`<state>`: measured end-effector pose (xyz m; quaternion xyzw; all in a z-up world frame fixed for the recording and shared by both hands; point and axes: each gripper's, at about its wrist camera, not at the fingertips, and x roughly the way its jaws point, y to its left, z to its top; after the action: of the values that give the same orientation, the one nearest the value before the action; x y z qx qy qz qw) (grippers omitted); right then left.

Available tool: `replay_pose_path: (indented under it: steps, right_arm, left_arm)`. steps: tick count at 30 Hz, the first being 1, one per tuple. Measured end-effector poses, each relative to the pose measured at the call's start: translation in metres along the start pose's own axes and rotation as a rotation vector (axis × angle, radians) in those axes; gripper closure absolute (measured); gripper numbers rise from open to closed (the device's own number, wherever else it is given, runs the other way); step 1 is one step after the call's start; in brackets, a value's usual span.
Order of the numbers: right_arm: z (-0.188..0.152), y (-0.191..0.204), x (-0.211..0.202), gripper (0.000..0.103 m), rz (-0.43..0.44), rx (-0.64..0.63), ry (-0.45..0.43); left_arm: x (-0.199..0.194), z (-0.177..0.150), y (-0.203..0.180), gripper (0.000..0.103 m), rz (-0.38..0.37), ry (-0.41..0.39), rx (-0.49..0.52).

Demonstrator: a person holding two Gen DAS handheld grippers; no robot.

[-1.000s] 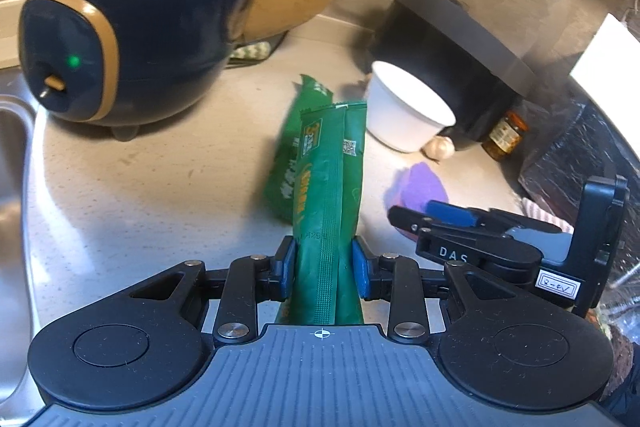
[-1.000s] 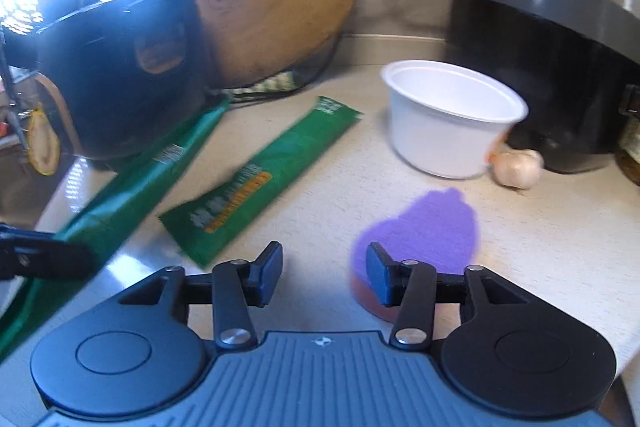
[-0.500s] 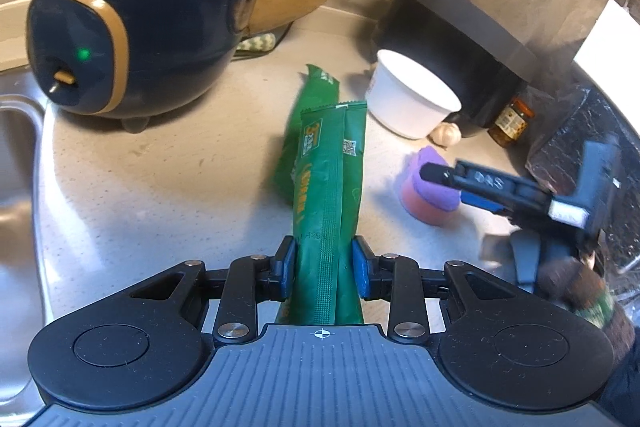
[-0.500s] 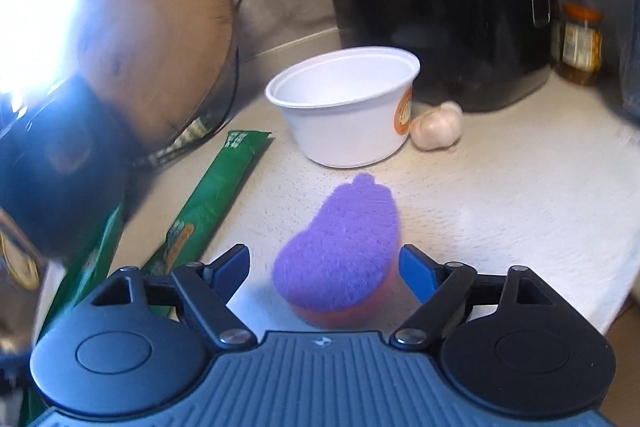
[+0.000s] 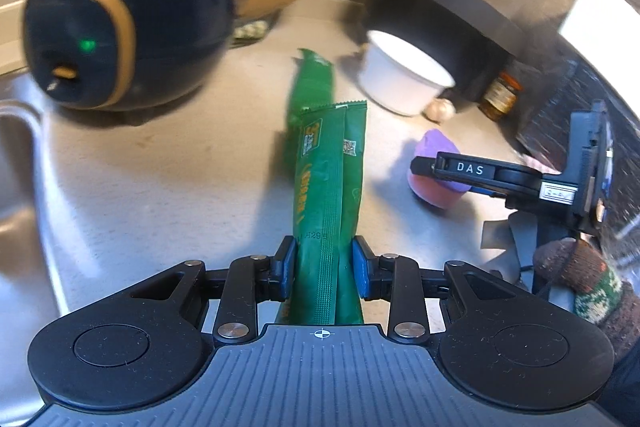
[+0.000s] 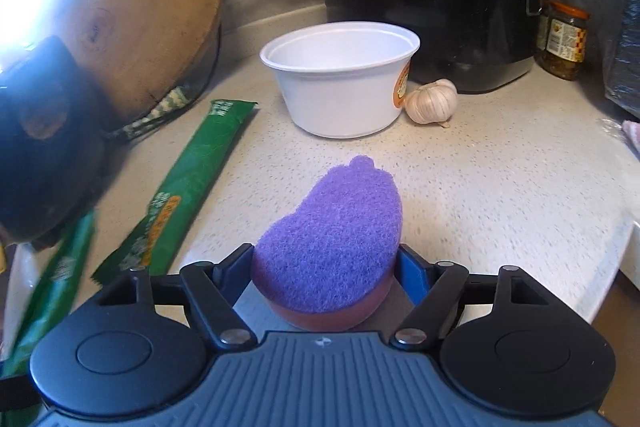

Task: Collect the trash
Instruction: 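Carry the sachets and sponge down to the green trash bin with both grippers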

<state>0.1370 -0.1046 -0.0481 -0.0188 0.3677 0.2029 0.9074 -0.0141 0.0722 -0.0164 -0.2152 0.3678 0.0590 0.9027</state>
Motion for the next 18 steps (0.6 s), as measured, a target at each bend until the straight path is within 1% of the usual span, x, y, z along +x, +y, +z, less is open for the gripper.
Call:
replay_pose_path:
  steps: [5, 7, 11, 15, 18]
  right_arm:
    - [-0.007, -0.009, -0.046, 0.027, 0.005, 0.009, -0.045]
    - [-0.008, -0.017, -0.063, 0.027, -0.014, 0.025, -0.081]
    - [-0.011, -0.039, -0.088, 0.027, -0.046, 0.074, -0.135]
    - [-0.026, -0.065, -0.116, 0.027, -0.110, 0.070, -0.167]
    - [-0.046, -0.096, -0.139, 0.027, -0.190, 0.060, -0.173]
  left_arm:
    - [0.009, 0.001, -0.016, 0.069, -0.072, 0.020, 0.048]
    - [0.010, 0.001, -0.028, 0.069, -0.099, 0.017, 0.092]
    - [0.019, 0.001, -0.057, 0.069, -0.151, 0.025, 0.141]
    - [0.030, -0.006, -0.097, 0.069, -0.243, 0.052, 0.195]
    - [0.045, -0.017, -0.137, 0.069, -0.329, 0.113, 0.228]
